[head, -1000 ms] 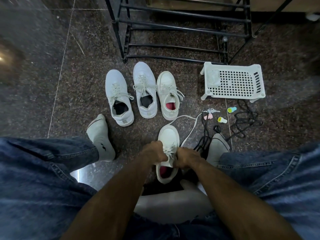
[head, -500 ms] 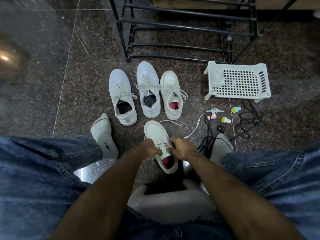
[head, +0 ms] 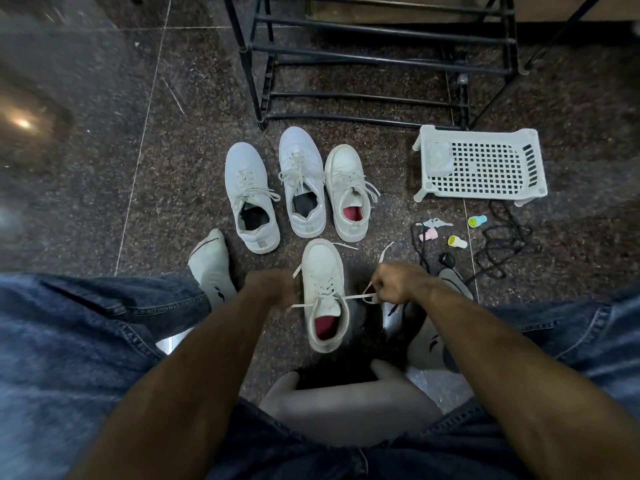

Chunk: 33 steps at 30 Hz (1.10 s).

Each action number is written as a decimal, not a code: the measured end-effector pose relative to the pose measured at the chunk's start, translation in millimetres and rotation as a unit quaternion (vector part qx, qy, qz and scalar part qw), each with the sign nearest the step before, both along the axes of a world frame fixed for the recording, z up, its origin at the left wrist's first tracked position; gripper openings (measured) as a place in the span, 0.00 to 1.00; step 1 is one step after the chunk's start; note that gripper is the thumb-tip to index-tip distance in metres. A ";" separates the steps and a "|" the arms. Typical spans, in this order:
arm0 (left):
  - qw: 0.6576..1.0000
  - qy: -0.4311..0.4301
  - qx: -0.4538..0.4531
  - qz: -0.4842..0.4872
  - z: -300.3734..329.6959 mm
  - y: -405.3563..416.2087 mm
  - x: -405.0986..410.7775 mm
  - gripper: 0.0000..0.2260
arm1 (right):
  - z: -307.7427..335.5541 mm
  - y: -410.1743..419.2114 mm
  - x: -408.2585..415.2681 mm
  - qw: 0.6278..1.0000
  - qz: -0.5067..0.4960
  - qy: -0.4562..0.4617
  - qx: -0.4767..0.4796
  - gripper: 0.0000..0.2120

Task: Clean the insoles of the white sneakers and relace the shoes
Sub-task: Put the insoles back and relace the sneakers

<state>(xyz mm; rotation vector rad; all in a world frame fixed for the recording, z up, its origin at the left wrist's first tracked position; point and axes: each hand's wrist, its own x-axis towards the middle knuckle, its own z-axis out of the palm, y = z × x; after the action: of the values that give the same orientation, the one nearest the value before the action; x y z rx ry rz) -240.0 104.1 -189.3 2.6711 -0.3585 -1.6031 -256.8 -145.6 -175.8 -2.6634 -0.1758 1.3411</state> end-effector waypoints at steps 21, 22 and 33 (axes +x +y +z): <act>0.796 0.087 -0.364 0.476 53.1 -30.1 15.7 0.09 | 59.1 16.5 30.3 0.925 -0.200 0.110 0.304 0.08; 0.798 0.083 -0.360 0.476 58.0 -35.2 14.5 0.10 | 62.0 17.1 33.6 0.913 -0.217 0.104 0.330 0.08; 0.885 0.050 -0.330 0.326 117.8 -70.2 16.4 0.14 | 60.5 29.6 20.6 0.888 -0.317 0.101 0.318 0.20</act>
<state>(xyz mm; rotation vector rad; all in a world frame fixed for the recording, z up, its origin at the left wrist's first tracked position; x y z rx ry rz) -223.6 33.9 -71.6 1.8849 0.0190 -1.1249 -236.2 -116.0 -115.3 -1.7855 0.2308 1.0753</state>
